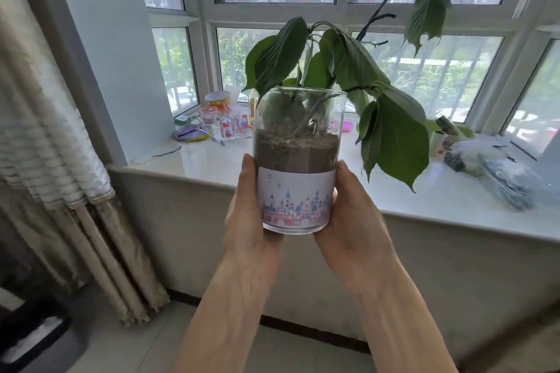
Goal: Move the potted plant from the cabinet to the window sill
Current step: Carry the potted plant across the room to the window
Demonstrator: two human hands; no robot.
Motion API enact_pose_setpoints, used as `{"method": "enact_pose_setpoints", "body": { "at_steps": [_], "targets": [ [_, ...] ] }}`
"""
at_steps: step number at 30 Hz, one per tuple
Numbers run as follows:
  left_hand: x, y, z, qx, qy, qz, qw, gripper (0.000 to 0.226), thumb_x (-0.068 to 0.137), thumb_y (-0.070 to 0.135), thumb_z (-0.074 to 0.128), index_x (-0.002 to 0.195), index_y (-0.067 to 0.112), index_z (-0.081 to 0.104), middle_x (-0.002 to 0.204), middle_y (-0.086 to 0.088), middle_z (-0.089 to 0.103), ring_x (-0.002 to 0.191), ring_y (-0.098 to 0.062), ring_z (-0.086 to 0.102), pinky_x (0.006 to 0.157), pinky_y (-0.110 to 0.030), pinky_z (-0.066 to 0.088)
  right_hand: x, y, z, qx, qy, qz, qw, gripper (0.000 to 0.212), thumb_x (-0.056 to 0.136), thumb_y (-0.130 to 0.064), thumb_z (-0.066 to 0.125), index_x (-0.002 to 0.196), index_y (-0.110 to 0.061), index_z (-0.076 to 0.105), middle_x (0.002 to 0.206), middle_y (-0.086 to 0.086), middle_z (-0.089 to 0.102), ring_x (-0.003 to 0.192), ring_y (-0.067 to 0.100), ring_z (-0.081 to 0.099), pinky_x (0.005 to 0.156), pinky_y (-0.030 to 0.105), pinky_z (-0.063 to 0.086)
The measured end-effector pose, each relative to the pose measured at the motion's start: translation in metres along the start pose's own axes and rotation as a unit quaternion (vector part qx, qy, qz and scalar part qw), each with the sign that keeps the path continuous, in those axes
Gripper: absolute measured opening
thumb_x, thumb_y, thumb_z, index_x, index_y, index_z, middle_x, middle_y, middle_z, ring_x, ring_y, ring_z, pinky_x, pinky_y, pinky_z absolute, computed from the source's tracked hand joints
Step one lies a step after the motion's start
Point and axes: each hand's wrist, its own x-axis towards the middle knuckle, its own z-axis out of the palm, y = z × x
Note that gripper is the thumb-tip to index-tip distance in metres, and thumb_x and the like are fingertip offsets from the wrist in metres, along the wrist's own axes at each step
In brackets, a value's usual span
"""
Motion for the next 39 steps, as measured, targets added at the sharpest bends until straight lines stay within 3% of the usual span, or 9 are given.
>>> {"method": "enact_pose_setpoints", "body": {
  "at_steps": [7,16,23,26,30,36,39],
  "targets": [
    [0.027,0.030,-0.020,0.012,-0.033,-0.001,0.999,0.074,0.075,0.052,0.061,0.139,0.014,0.063,0.134,-0.015,0.072,0.122,-0.035,0.069,0.090,-0.050,0.060,0.024,0.013,0.031,-0.020,0.003,-0.008,1.000,0.052,0.109,-0.043,0.032,0.141,-0.017,0.065,0.136,0.007,0.074,0.131,0.027,0.066,0.117,0.054,0.044],
    [0.076,0.097,-0.069,0.043,-0.068,0.022,0.997,0.068,0.078,0.051,0.063,0.137,0.016,0.064,0.132,-0.010,0.074,0.121,-0.031,0.071,0.101,-0.053,0.056,0.069,0.058,0.095,-0.023,0.002,-0.021,1.000,0.051,0.109,-0.042,0.034,0.140,-0.017,0.066,0.133,0.007,0.076,0.129,0.026,0.068,0.117,0.053,0.044],
    [0.111,0.125,-0.094,0.051,-0.109,-0.003,0.993,0.060,0.079,0.051,0.062,0.128,0.018,0.069,0.128,-0.009,0.077,0.115,-0.029,0.074,0.095,-0.050,0.057,0.096,0.083,0.118,-0.033,0.002,-0.042,0.999,0.052,0.109,-0.043,0.033,0.142,-0.018,0.064,0.137,0.007,0.074,0.132,0.026,0.066,0.118,0.054,0.042],
    [0.124,0.126,-0.098,0.045,-0.129,-0.014,0.990,0.055,0.079,0.050,0.061,0.124,0.019,0.072,0.126,-0.010,0.077,0.115,-0.030,0.074,0.097,-0.053,0.057,0.102,0.087,0.118,-0.032,0.020,-0.046,0.998,0.052,0.109,-0.043,0.034,0.141,-0.018,0.065,0.136,0.006,0.074,0.132,0.026,0.066,0.117,0.053,0.043],
    [0.142,0.118,-0.099,0.040,-0.133,-0.043,0.989,0.067,0.081,0.051,0.060,0.137,0.015,0.064,0.136,-0.016,0.071,0.126,-0.039,0.066,0.107,-0.061,0.049,0.114,0.087,0.111,-0.030,0.042,-0.043,0.998,0.051,0.109,-0.042,0.033,0.140,-0.018,0.065,0.135,0.006,0.075,0.130,0.026,0.067,0.115,0.052,0.046],
    [0.171,0.101,-0.092,0.041,-0.127,-0.063,0.989,0.071,0.078,0.051,0.062,0.138,0.013,0.063,0.135,-0.017,0.071,0.124,-0.039,0.067,0.106,-0.059,0.050,0.141,0.084,0.088,-0.011,0.059,-0.035,0.998,0.046,0.109,-0.040,0.037,0.127,-0.020,0.073,0.127,0.005,0.079,0.124,0.024,0.072,0.113,0.051,0.048],
    [0.191,0.092,-0.080,0.049,-0.114,-0.052,0.991,0.069,0.076,0.050,0.063,0.135,0.014,0.065,0.131,-0.015,0.074,0.119,-0.036,0.071,0.103,-0.058,0.053,0.161,0.076,0.074,0.000,0.066,-0.032,0.997,0.046,0.108,-0.039,0.040,0.132,-0.016,0.072,0.130,0.008,0.078,0.126,0.027,0.070,0.115,0.055,0.046]
  ]
}}
